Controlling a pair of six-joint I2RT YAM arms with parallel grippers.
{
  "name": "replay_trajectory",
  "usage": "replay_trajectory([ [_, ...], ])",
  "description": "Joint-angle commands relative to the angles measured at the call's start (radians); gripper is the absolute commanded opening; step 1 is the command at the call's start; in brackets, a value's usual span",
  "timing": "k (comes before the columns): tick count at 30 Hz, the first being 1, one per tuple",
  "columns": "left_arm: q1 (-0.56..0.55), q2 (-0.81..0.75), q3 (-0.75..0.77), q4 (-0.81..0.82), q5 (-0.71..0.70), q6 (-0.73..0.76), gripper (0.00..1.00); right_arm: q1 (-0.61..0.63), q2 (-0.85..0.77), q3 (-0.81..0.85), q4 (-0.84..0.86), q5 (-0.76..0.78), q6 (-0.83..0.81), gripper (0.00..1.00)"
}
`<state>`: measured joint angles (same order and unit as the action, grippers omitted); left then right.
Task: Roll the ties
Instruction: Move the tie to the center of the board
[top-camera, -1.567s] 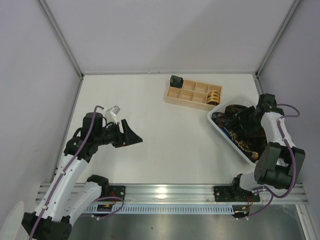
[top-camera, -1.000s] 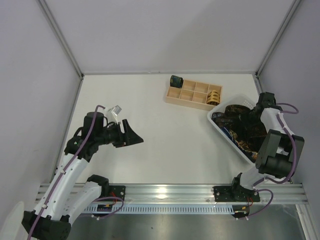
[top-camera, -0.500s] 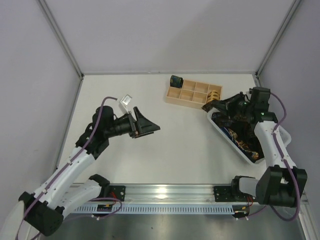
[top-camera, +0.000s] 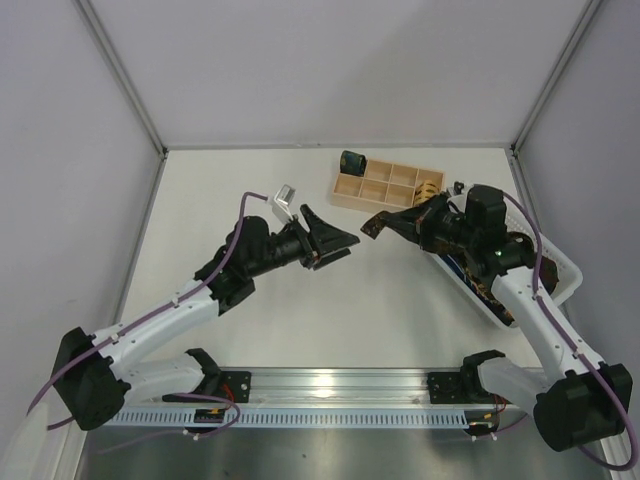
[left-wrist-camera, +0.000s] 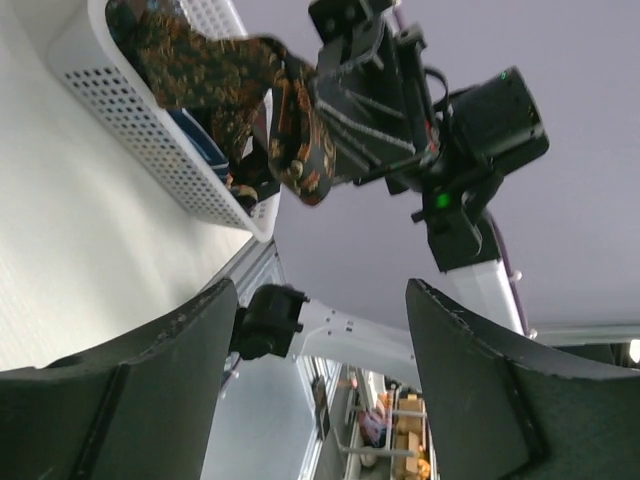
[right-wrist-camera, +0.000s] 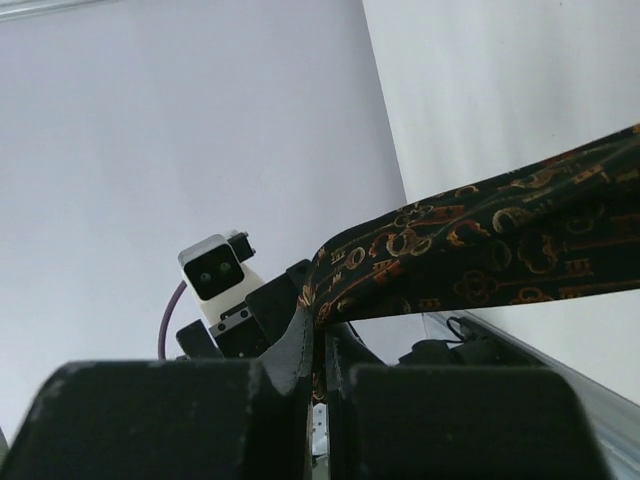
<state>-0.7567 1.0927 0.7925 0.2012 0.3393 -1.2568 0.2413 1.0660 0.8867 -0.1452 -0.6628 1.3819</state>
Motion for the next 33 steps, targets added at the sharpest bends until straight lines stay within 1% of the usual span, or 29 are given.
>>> replay_trajectory([
  [1,-0.018,-0.004,-0.004,0.137,-0.138,-0.024,0.72,0.015,-0.061,-0.009,0.003,0.058,0.084,0.00],
  [3,-0.020,-0.002,-0.012,0.170,-0.151,-0.016,0.69,0.023,-0.073,-0.022,-0.007,0.072,0.110,0.00],
  [5,-0.020,0.027,-0.013,0.219,-0.148,-0.016,0.61,0.038,-0.090,-0.043,0.031,0.075,0.153,0.00],
  [6,-0.020,0.027,-0.013,0.219,-0.148,-0.016,0.61,0.045,-0.090,-0.048,0.033,0.080,0.161,0.00],
  [7,-0.021,0.038,-0.021,0.278,-0.131,-0.032,0.59,0.055,-0.096,-0.046,0.029,0.086,0.164,0.00],
  [10,-0.024,0.081,-0.018,0.332,-0.115,-0.053,0.56,0.087,-0.098,-0.043,0.015,0.111,0.170,0.00],
  [13,-0.029,0.104,-0.006,0.326,-0.109,-0.061,0.54,0.105,-0.101,-0.045,0.022,0.123,0.184,0.00],
  [20,-0.053,0.069,-0.026,0.297,-0.140,-0.058,0.51,0.105,-0.118,-0.031,-0.001,0.129,0.181,0.00],
  [23,-0.075,0.062,0.011,0.236,-0.151,-0.032,0.50,0.105,-0.130,-0.038,-0.007,0.124,0.184,0.00],
  [27,-0.096,0.067,-0.021,0.279,-0.161,-0.072,0.50,0.104,-0.136,-0.043,0.006,0.127,0.198,0.00],
  [29,-0.099,0.053,-0.041,0.273,-0.171,-0.088,0.50,0.104,-0.138,-0.048,0.021,0.124,0.212,0.00],
  [31,-0.102,0.036,-0.058,0.264,-0.200,-0.090,0.52,0.102,-0.140,-0.048,0.035,0.127,0.229,0.00],
  [33,-0.102,0.009,-0.065,0.259,-0.217,-0.087,0.52,0.104,-0.147,-0.040,0.020,0.138,0.224,0.00],
])
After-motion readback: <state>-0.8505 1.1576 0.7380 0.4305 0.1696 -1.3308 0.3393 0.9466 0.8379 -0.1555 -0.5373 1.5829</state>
